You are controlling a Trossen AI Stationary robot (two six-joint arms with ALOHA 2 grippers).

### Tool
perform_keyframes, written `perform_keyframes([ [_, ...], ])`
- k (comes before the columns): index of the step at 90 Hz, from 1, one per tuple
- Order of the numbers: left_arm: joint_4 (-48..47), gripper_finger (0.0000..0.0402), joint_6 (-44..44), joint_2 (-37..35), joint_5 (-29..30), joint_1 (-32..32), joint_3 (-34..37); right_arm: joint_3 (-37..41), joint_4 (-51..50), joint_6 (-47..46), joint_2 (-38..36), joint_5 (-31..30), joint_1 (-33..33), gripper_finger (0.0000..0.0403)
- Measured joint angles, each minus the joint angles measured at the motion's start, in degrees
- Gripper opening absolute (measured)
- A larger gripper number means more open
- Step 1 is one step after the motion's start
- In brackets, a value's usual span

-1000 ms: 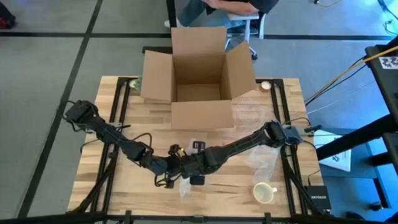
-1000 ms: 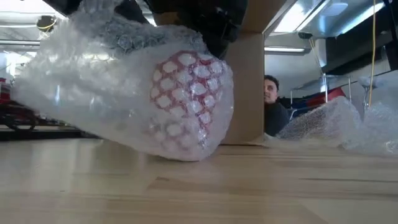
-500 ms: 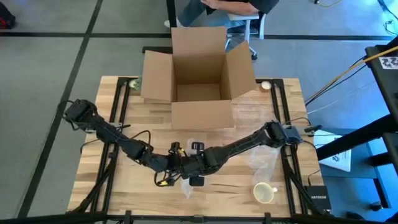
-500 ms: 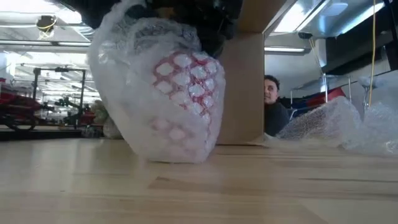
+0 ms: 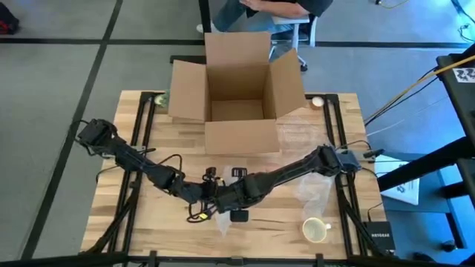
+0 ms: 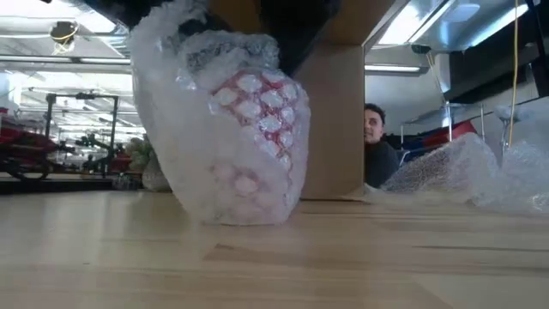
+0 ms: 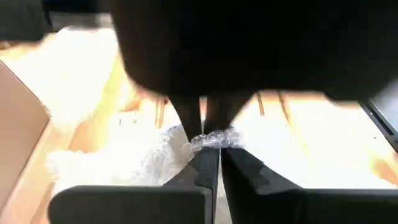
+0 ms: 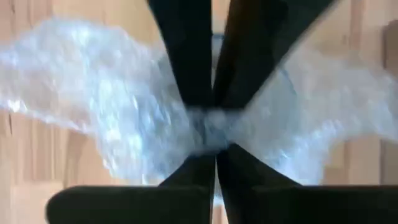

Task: Wrap mug
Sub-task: Wrap the red mug with the bubble wrap

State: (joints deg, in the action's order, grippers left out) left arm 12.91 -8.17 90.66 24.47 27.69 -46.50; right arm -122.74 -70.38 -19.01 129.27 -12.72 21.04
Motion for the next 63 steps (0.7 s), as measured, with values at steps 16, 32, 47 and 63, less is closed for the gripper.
perform_keyframes([
  [16,-1.0,0.0,-0.1,0.22,-0.39,-0.01,0.28,-2.14,-2.81,0.55,-0.89,-0.63,-0.02,0.0001],
  [32,-1.81,0.0,-0.34,0.34,-0.38,0.06,0.3,-2.14,-2.83,1.54,-4.19,-0.52,-0.02,0.0],
  [47,-1.88,0.0,-0.64,0.32,-0.37,0.06,0.3,-2.03,-3.52,1.78,-5.58,-1.14,-0.02,0.0],
  [63,-1.98,0.0,-0.79,0.32,-0.36,0.13,0.3,-2.09,-5.21,2.34,-6.67,-2.82,0.31,0.0],
])
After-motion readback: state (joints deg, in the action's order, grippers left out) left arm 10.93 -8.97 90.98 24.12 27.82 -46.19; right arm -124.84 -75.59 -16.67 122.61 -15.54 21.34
